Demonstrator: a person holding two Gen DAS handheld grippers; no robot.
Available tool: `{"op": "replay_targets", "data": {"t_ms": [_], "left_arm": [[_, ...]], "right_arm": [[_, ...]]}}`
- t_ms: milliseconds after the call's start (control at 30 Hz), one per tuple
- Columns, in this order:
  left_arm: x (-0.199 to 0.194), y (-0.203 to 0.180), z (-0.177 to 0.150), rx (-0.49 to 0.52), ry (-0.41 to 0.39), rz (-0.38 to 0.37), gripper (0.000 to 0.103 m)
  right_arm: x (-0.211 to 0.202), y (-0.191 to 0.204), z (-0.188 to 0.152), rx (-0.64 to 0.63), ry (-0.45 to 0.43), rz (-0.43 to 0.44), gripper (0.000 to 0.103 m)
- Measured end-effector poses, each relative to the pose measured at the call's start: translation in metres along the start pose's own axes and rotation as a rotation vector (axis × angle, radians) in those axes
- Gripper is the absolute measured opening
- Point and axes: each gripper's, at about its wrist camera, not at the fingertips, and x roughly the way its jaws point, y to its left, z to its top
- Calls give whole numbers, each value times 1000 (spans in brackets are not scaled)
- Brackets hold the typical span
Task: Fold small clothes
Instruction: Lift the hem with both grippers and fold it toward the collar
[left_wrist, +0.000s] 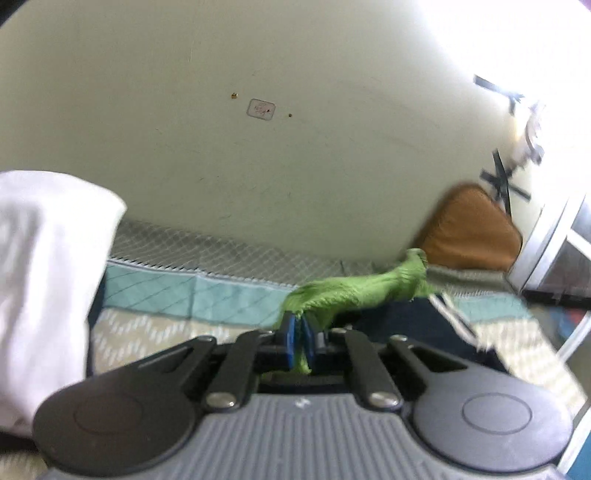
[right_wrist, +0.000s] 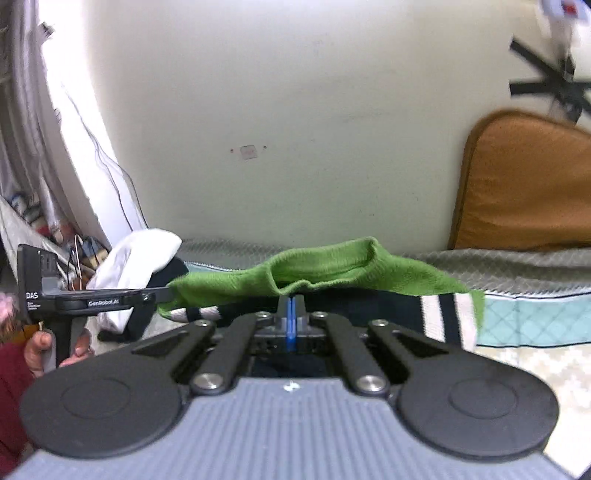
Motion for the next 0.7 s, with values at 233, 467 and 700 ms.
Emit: {"op": "replay_targets", "data": {"t_ms": [233,467,700], "left_arm": [[-10,-17,-48,12,43,0,6],[-2,-11,-55,-41,79,-13,6],[-6,-8,-57,-49,103,14,15]], "right_arm": [[25,-33,9,206,-26,-79,15],[72,-82,5,425,-44,-163,61],[146,-101,-15,539,97,-90,18]]}}
